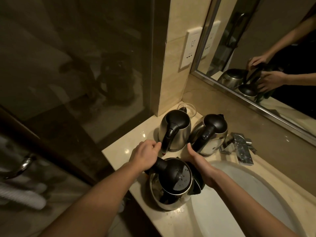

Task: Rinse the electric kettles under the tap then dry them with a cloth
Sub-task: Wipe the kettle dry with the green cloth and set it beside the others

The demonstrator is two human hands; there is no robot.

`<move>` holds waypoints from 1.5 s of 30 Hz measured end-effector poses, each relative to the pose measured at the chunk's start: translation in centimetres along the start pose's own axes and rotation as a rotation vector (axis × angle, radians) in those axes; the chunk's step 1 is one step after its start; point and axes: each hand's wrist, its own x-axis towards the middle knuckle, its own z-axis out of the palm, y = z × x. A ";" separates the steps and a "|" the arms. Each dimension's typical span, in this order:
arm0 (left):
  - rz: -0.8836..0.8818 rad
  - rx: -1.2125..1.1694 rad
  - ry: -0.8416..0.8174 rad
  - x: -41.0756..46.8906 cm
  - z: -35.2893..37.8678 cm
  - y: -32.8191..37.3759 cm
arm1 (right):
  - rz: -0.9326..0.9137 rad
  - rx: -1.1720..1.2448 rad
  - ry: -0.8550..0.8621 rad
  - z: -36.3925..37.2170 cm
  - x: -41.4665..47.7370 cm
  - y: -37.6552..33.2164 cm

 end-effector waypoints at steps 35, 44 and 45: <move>-0.090 0.015 -0.024 0.2 -0.1 0.9 | -0.136 -0.304 -0.046 1.8 -0.9 -2.6; -0.052 0.037 -0.001 0.1 -0.2 1.1 | -0.255 -0.658 0.268 4.6 -4.4 -0.3; -0.047 0.043 0.004 0.1 -0.1 1.0 | -0.249 -0.773 0.334 5.3 -4.6 -0.3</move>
